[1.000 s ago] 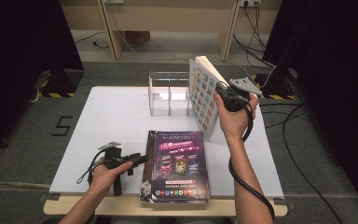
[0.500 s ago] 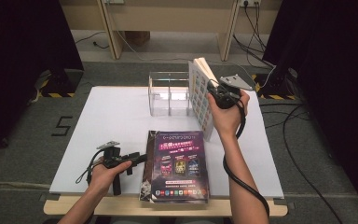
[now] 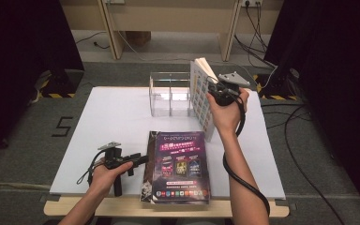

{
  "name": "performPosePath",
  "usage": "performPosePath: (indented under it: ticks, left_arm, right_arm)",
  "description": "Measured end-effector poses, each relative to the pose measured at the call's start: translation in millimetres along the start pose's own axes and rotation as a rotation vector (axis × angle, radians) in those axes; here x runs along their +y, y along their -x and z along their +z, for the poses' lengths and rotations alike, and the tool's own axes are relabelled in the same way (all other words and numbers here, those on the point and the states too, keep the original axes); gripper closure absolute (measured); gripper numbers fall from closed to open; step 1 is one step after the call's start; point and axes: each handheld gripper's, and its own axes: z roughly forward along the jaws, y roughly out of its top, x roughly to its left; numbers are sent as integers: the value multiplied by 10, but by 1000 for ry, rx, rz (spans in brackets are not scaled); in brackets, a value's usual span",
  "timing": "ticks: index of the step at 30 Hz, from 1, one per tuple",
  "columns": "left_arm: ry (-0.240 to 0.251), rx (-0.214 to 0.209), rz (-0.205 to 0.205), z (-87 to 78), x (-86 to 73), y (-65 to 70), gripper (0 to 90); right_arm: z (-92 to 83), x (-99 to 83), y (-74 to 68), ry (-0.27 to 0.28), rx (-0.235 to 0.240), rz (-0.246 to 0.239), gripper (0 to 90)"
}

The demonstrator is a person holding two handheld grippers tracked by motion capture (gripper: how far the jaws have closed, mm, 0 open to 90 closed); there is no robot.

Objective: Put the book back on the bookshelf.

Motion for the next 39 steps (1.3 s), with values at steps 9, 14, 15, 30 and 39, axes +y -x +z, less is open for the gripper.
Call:
performPosePath:
  ticks: [9, 14, 15, 30, 39]
  left_arm:
    - [-3, 1, -1, -3, 3, -2, 452]
    - [-1, -1, 1, -3, 1, 1, 452]
    - [0, -1, 1, -4, 2, 0, 452]
    - [3, 3, -3, -14, 15, -36, 453]
    - [13, 12, 0, -40, 31, -41, 453]
  right_arm:
    - [54, 92, -17, -61, 30, 19, 737]
    - [69, 128, -43, -65, 41, 20, 742]
    - [75, 139, -47, -60, 38, 24, 742]
    - [176, 267, -41, -12, 0, 47, 744]
    - [217, 349, -69, 4, -12, 64, 744]
